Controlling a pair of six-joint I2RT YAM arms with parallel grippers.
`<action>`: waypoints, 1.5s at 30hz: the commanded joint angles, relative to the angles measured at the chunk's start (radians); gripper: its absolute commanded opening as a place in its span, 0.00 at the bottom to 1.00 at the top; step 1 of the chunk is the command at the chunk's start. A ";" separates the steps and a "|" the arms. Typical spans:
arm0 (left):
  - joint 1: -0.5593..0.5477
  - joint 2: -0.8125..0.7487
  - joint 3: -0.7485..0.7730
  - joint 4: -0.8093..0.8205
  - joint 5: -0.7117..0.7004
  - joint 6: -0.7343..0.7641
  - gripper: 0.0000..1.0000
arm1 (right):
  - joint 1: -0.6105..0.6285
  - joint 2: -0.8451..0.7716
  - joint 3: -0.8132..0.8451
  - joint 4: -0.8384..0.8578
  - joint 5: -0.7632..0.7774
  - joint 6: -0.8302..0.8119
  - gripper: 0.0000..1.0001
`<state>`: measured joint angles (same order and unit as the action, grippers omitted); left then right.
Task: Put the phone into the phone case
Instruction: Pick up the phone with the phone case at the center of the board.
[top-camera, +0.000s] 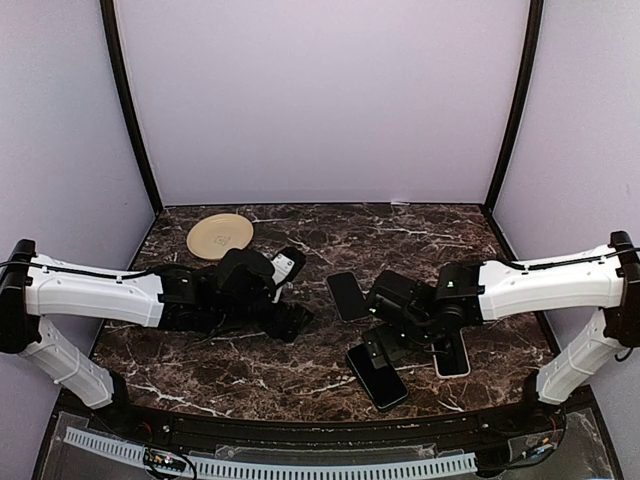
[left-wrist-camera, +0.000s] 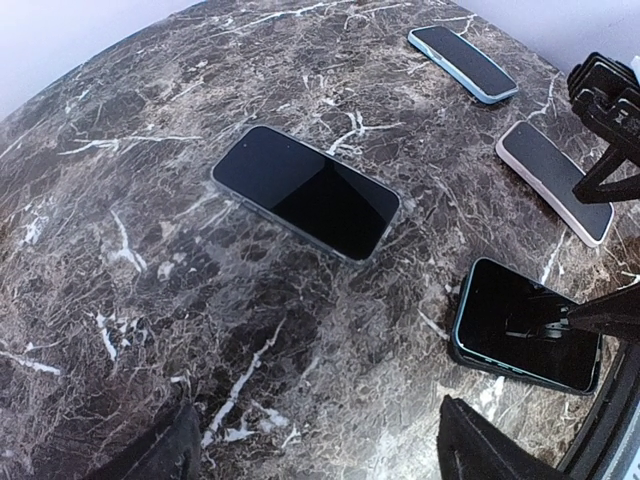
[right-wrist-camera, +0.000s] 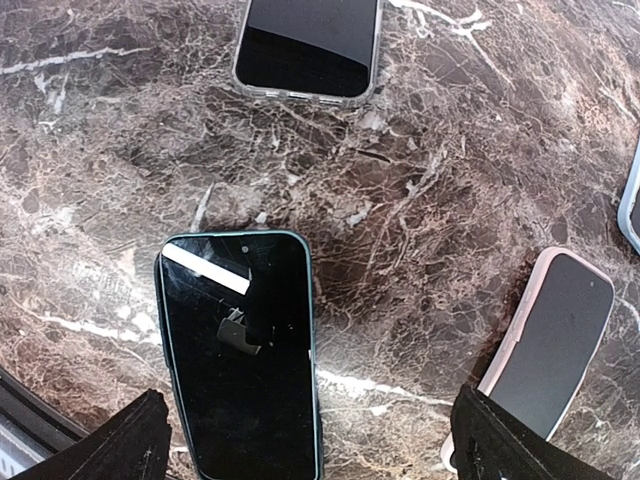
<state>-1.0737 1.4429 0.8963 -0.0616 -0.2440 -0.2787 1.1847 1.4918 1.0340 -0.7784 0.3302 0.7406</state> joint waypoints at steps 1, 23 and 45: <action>0.001 -0.054 -0.027 -0.009 -0.024 -0.040 0.84 | 0.006 0.010 0.018 0.021 0.014 0.022 0.99; 0.001 -0.099 -0.041 -0.027 -0.107 -0.083 0.86 | 0.058 0.055 -0.056 0.104 -0.026 0.150 0.98; 0.001 -0.018 -0.031 0.013 -0.106 -0.057 0.87 | 0.108 0.201 -0.112 0.123 -0.162 0.146 0.97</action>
<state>-1.0737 1.3872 0.8043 -0.0235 -0.3405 -0.3698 1.2881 1.6493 0.9161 -0.6086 0.1753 0.8913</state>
